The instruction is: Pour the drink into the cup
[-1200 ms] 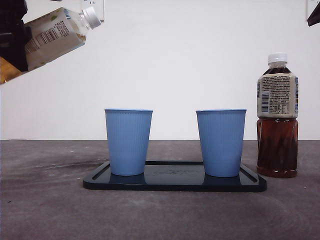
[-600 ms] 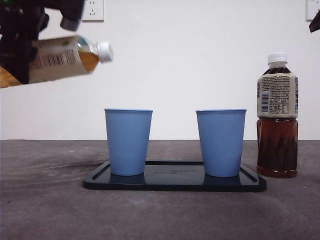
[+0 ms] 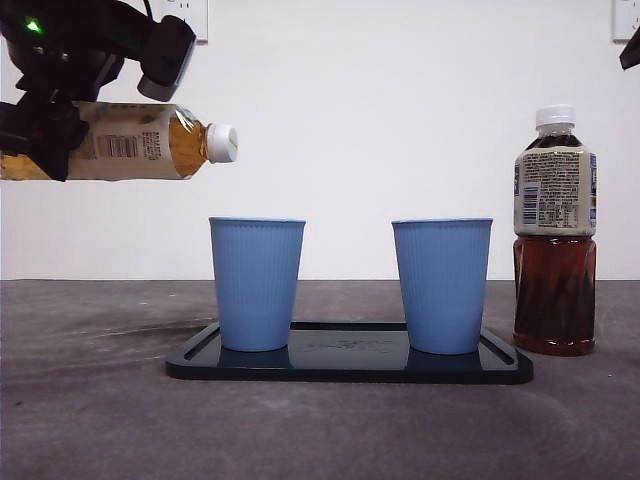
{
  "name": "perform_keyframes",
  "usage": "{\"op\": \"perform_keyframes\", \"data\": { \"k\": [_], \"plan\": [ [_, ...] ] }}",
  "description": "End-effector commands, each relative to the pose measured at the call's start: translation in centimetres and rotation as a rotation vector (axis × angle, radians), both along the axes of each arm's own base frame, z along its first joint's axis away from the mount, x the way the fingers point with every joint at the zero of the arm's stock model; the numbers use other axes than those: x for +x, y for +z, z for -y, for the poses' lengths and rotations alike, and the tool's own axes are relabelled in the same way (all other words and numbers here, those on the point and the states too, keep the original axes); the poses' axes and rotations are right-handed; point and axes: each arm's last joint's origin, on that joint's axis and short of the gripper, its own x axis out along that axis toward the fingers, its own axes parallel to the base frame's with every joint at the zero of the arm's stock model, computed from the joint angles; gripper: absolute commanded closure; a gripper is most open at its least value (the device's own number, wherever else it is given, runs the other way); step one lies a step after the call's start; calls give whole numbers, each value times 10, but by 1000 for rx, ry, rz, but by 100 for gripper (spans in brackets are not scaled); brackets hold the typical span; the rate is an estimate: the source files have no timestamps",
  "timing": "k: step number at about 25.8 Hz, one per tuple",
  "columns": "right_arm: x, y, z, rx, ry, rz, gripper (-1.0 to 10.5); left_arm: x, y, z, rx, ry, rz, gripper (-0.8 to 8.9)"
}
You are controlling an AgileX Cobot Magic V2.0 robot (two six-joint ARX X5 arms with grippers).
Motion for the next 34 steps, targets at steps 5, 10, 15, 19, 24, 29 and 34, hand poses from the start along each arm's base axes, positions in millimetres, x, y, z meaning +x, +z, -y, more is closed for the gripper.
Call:
{"op": "perform_keyframes", "data": {
  "k": [5,10,15,19,24,29,34],
  "plan": [
    [-1,6,-1,-3,11,25,560,7,9,7,27,-7,51,603],
    [-1,6,-1,-4,12,23,560,7,8,9,44,-14,45,603],
    [-1,5,0,-4,12,22,560,8,6,10,58,-19,38,603],
    [-1,5,0,-4,12,22,560,9,4,10,63,-17,34,603],
    [-1,5,0,-5,12,21,560,10,3,11,67,-17,29,603],
    [-1,5,0,-5,12,19,560,10,3,11,68,-15,30,603],
    [-1,5,0,-5,12,18,560,10,3,11,68,-15,30,603]
  ]
}}
